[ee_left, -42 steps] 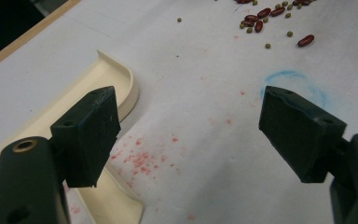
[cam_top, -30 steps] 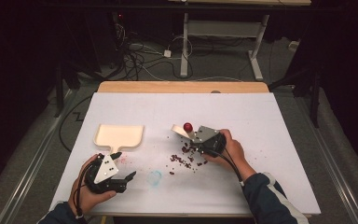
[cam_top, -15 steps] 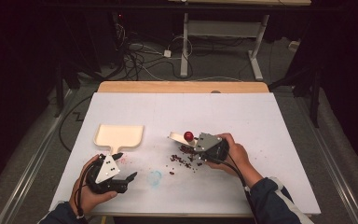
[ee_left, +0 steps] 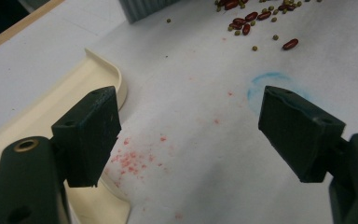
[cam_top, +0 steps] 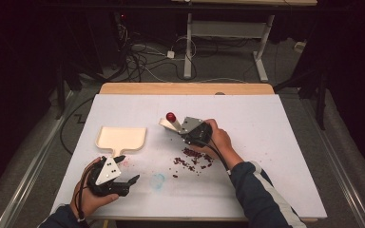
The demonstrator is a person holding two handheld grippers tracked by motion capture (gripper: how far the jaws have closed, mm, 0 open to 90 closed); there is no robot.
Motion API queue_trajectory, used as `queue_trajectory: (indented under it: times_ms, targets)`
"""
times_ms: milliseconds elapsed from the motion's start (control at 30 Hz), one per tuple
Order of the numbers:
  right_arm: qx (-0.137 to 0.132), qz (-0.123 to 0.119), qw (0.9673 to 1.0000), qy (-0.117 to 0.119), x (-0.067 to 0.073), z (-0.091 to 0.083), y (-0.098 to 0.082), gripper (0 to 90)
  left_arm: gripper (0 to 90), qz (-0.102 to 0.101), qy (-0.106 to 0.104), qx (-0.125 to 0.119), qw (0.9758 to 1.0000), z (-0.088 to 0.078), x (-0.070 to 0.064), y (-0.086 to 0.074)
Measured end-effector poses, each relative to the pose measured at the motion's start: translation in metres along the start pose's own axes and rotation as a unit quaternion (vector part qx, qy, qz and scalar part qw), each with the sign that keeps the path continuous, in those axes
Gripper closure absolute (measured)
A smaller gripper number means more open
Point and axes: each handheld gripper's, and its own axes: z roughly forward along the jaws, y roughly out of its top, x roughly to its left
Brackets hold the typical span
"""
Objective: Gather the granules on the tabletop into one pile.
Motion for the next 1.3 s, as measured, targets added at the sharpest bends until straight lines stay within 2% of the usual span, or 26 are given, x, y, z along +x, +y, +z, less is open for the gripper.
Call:
queue_trajectory:
  times_ms: [100, 233, 300, 333, 367, 400, 467, 500, 533, 567, 600, 667, 733, 767, 800, 833, 867, 900, 933, 1000, 1033, 1067, 1133, 1167, 1233, 1300]
  targets:
    - [0.001, -0.012, 0.9999, 0.007, 0.005, 0.002, 0.003, 67.6, 20.1, 0.002, 0.001, 0.0, 1.0, 0.0, 0.0, -0.001]
    - [-0.007, -0.052, 0.9982, 0.03, 0.018, -0.003, -0.002, 67.5, 20.1, 0.002, 0.001, -0.002, 1.0, -0.002, 0.0, -0.002]
    - [-0.012, -0.054, 0.998, 0.031, 0.02, -0.005, -0.005, 67.4, 20.1, 0.001, 0.001, -0.001, 1.0, -0.002, 0.0, -0.002]
    - [-0.025, -0.077, 0.9957, 0.045, 0.022, -0.013, -0.012, 67.3, 20.1, 0.001, 0.001, 0.0, 1.0, -0.001, -0.001, -0.001]
    - [-0.026, -0.082, 0.9951, 0.049, 0.023, -0.016, -0.015, 67.2, 20.2, 0.003, 0.001, 0.002, 1.0, -0.001, -0.001, -0.001]
    - [-0.026, -0.082, 0.9951, 0.049, 0.023, -0.016, -0.015, 67.2, 20.2, 0.004, 0.0, 0.003, 1.0, -0.001, -0.001, -0.001]
    - [-0.031, -0.088, 0.9929, 0.074, 0.026, -0.026, -0.021, 67.2, 20.2, 0.004, -0.002, 0.007, 1.0, 0.0, -0.002, -0.001]
    - [-0.037, -0.098, 0.9905, 0.089, 0.027, -0.037, -0.028, 67.3, 20.2, 0.004, -0.003, 0.008, 1.0, 0.0, -0.002, -0.001]
    - [-0.04, -0.085, 0.9918, 0.087, 0.03, -0.042, -0.031, 67.3, 20.2, 0.004, -0.003, 0.009, 1.0, 0.001, -0.002, -0.001]
    - [-0.04, -0.085, 0.9918, 0.087, 0.03, -0.042, -0.031, 67.3, 20.2, 0.004, -0.003, 0.01, 0.9999, 0.001, -0.002, -0.001]
    - [-0.047, -0.099, 0.9893, 0.096, 0.028, -0.046, -0.033, 67.3, 20.2, 0.003, -0.004, 0.01, 0.9999, 0.001, -0.002, -0.001]
    - [-0.049, -0.092, 0.9891, 0.104, 0.031, -0.057, -0.041, 67.3, 20.2, 0.004, -0.005, 0.012, 0.9999, 0.002, -0.002, -0.001]
    - [-0.055, -0.092, 0.9892, 0.1, 0.03, -0.062, -0.046, 67.4, 20.2, 0.005, -0.006, 0.014, 0.9999, 0.002, -0.003, 0.0]
    - [-0.057, -0.082, 0.9909, 0.09, 0.029, -0.065, -0.049, 67.5, 20.2, 0.005, -0.007, 0.014, 0.9999, 0.003, -0.003, 0.0]
    - [-0.057, -0.082, 0.9909, 0.09, 0.029, -0.065, -0.049, 67.5, 20.2, 0.007, -0.006, 0.015, 0.9998, 0.003, -0.003, 0.0]
    - [-0.058, -0.08, 0.9929, 0.067, 0.026, -0.069, -0.05, 67.5, 20.2, 0.009, -0.006, 0.015, 0.9998, 0.003, -0.003, 0.001]
    - [-0.064, -0.074, 0.9936, 0.056, 0.024, -0.072, -0.049, 67.6, 20.2, 0.01, -0.006, 0.014, 0.9998, 0.003, -0.003, 0.001]
    - [-0.064, -0.074, 0.9936, 0.056, 0.024, -0.072, -0.049, 67.6, 20.2, 0.01, -0.007, 0.014, 0.9998, 0.003, -0.004, 0.001]
    - [-0.072, -0.051, 0.9955, 0.033, 0.02, -0.078, -0.049, 67.6, 20.2, 0.009, -0.007, 0.013, 0.9998, 0.003, -0.003, 0.001]
    - [-0.077, -0.045, 0.9956, 0.029, 0.017, -0.082, -0.049, 67.6, 20.1, 0.01, -0.007, 0.013, 0.9998, 0.003, -0.003, 0.001]
    - [-0.081, -0.03, 0.9961, 0.02, 0.013, -0.087, -0.05, 67.5, 20.2, 0.01, -0.007, 0.013, 0.9998, 0.003, -0.003, 0.001]
    - [-0.08, -0.005, 0.9967, 0.007, 0.008, -0.095, -0.051, 67.5, 20.2, 0.011, -0.007, 0.012, 0.9998, 0.002, -0.003, 0.001]
    - [-0.079, 0.005, 0.9968, 0.005, 0.006, -0.098, -0.052, 67.5, 20.2, 0.012, -0.008, 0.011, 0.9998, 0.001, -0.003, 0.001]
    - [-0.077, 0.025, 0.9967, -0.003, 0.002, -0.103, -0.055, 67.6, 20.2, 0.012, -0.008, 0.011, 0.9998, 0.001, -0.003, 0.001]
    - [-0.066, 0.064, 0.9957, -0.01, -0.003, -0.11, -0.059, 67.5, 20.2, 0.013, -0.007, 0.01, 0.9998, 0.0, -0.004, 0.001]
    - [-0.045, 0.097, 0.9939, -0.027, -0.006, -0.116, -0.063, 67.5, 20.2, 0.014, -0.007, 0.009, 0.9998, -0.001, -0.004, 0.001]
